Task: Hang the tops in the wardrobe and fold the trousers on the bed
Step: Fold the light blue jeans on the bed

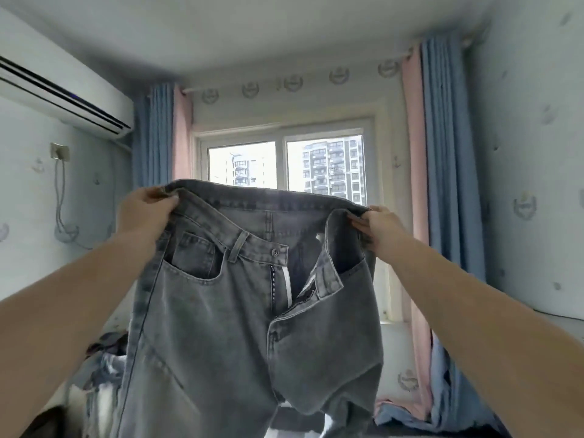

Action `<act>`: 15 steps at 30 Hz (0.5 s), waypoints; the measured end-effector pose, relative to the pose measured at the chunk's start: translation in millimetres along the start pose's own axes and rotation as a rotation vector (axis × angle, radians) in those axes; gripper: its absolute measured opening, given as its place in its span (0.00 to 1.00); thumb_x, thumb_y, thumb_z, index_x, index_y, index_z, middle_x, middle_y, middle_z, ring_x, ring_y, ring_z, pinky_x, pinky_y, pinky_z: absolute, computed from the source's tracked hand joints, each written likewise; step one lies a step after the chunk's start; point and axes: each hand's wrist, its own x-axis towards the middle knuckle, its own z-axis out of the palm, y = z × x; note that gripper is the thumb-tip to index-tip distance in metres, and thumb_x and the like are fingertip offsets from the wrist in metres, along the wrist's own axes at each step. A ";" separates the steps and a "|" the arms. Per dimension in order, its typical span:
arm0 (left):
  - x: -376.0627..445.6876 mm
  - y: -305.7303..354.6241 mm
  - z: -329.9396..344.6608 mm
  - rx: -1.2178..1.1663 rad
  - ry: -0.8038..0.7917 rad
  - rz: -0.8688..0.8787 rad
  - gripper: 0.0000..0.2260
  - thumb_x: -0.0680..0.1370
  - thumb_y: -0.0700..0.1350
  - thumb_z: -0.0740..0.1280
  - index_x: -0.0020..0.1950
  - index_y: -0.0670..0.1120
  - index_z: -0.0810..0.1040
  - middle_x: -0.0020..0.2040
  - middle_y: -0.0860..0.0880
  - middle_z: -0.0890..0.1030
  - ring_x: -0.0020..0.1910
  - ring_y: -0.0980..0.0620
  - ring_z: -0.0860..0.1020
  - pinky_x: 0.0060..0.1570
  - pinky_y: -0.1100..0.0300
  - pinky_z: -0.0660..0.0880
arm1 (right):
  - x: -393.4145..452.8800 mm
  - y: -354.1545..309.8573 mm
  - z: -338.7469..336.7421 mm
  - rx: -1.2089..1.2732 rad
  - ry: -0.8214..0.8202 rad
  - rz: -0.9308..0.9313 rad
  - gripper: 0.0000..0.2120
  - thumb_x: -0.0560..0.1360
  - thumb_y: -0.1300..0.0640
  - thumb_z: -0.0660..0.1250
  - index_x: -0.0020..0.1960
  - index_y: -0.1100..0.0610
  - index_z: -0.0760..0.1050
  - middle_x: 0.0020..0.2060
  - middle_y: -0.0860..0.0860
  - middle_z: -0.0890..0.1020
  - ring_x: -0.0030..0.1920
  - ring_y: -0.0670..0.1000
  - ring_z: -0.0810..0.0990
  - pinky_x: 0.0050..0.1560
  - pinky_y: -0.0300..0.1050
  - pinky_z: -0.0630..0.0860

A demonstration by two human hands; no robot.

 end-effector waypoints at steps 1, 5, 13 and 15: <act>4.1 8.2 2.6 0.034 0.007 0.058 0.08 0.71 0.46 0.74 0.49 0.50 0.80 0.48 0.47 0.83 0.50 0.47 0.81 0.58 0.48 0.77 | 5.0 -12.5 -1.0 -0.017 0.017 -0.044 0.09 0.76 0.67 0.57 0.46 0.54 0.71 0.49 0.59 0.80 0.45 0.54 0.79 0.35 0.43 0.72; 10.2 55.9 3.9 0.070 0.002 0.215 0.11 0.65 0.55 0.75 0.39 0.51 0.80 0.43 0.47 0.85 0.45 0.46 0.83 0.55 0.44 0.78 | 23.1 -66.3 -4.0 -0.081 0.073 -0.228 0.07 0.73 0.64 0.62 0.43 0.52 0.72 0.53 0.60 0.81 0.56 0.59 0.80 0.55 0.54 0.76; -16.3 90.7 -22.5 0.558 0.135 0.477 0.15 0.77 0.49 0.68 0.36 0.40 0.75 0.33 0.45 0.75 0.35 0.46 0.73 0.33 0.56 0.63 | 73.4 -91.1 27.5 -0.176 0.043 -0.284 0.10 0.62 0.57 0.61 0.43 0.50 0.74 0.50 0.57 0.82 0.53 0.59 0.80 0.59 0.59 0.76; -28.0 67.8 -37.1 0.549 0.118 0.389 0.14 0.78 0.48 0.66 0.39 0.39 0.73 0.33 0.46 0.73 0.34 0.48 0.70 0.32 0.54 0.61 | 84.1 -61.9 39.9 -0.195 0.025 -0.241 0.11 0.62 0.58 0.60 0.44 0.51 0.74 0.49 0.56 0.81 0.52 0.59 0.80 0.58 0.59 0.76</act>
